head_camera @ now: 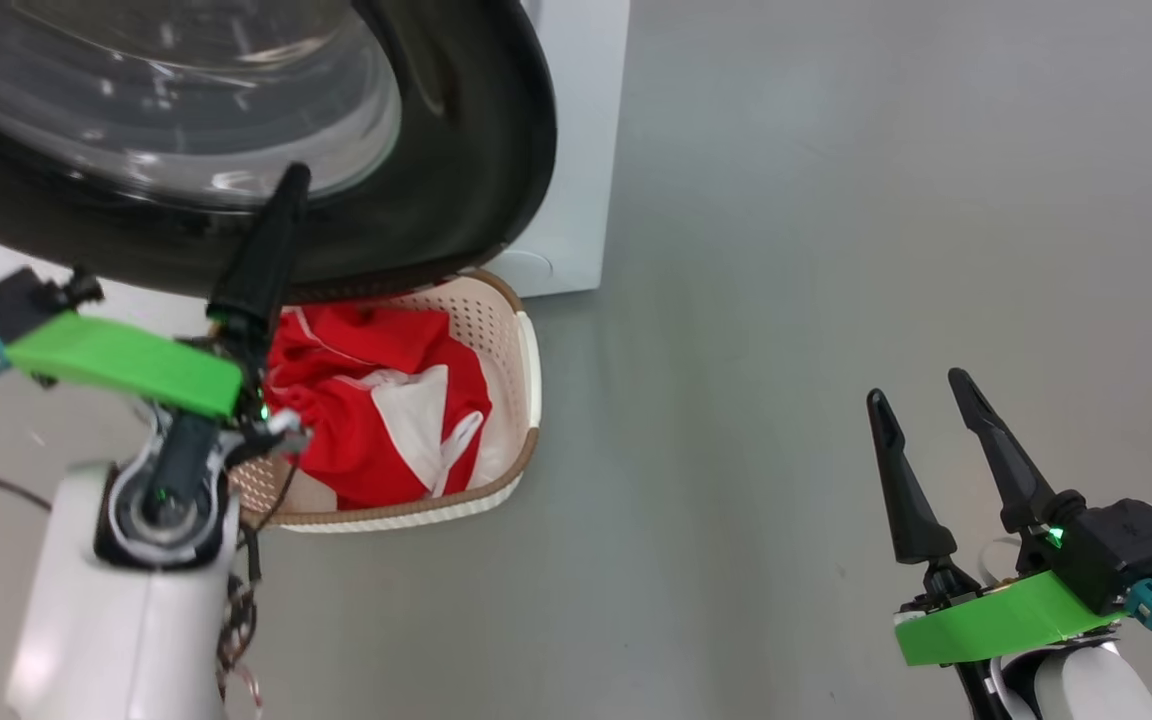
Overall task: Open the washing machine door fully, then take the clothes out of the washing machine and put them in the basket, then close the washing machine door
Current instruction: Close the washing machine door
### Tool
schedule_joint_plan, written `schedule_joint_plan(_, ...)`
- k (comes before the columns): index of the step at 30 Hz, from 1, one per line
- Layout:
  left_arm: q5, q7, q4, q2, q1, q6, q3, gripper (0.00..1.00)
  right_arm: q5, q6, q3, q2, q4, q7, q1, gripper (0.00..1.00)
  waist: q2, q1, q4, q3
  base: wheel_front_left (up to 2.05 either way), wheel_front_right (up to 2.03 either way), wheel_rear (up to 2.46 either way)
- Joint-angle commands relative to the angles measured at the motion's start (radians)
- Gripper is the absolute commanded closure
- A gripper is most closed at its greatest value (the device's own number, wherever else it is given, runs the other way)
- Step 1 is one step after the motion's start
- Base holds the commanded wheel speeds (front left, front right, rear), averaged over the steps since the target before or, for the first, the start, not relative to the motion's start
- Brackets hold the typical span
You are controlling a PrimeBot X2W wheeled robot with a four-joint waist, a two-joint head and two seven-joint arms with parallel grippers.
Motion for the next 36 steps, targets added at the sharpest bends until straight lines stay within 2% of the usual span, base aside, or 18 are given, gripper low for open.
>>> schedule_joint_plan(1, 0.042, -0.033, -0.063, 0.043, 0.051, -0.007, 0.012, 0.00, -0.007, 0.006, 0.011, -0.009, -0.020, -0.006, 0.012, 0.00, 0.0000, 0.0000, 0.030, -0.037, 0.00, 0.00, 0.00)
schedule_joint_plan(7, 0.150, -0.137, -0.143, 0.075, 0.160, -0.007, -0.011, 0.00, -0.008, 0.006, 0.001, -0.009, -0.013, -0.006, 0.029, 0.00, 0.0000, 0.0000, 0.050, -0.078, 0.00, 0.00, 0.00)
schedule_joint_plan(13, 0.285, -0.287, -0.260, 0.139, 0.290, -0.007, -0.070, 0.00, -0.007, 0.006, -0.007, -0.009, -0.010, -0.006, 0.048, 0.00, 0.0000, 0.0000, 0.064, -0.129, 0.00, 0.00, 0.00)
schedule_joint_plan(20, 0.473, -0.458, -0.314, 0.202, 0.394, -0.007, -0.107, 0.00, -0.008, 0.006, -0.024, -0.009, -0.002, -0.006, 0.081, 0.00, 0.0000, 0.0000, 0.082, -0.182, 0.00, 0.00, 0.00)
schedule_joint_plan(26, 0.664, -0.499, -0.351, 0.214, 0.464, 0.031, -0.107, 0.00, -0.010, 0.006, -0.035, -0.009, 0.000, -0.006, 0.106, 0.00, 0.0000, 0.0000, 0.093, -0.218, 0.00, 0.00, 0.00)
schedule_joint_plan(30, 0.807, -0.504, -0.412, 0.197, 0.530, 0.051, -0.089, 0.00, -0.016, 0.006, -0.042, -0.009, -0.004, -0.006, 0.126, 0.00, 0.0000, 0.0000, 0.101, -0.245, 0.00, 0.00, 0.00)
schedule_joint_plan(36, 0.925, -0.504, -0.459, 0.183, 0.610, 0.056, -0.082, 0.00, -0.023, 0.006, -0.052, -0.009, -0.010, -0.006, 0.147, 0.00, 0.0000, 0.0000, 0.106, -0.264, 0.00, 0.00, 0.00)
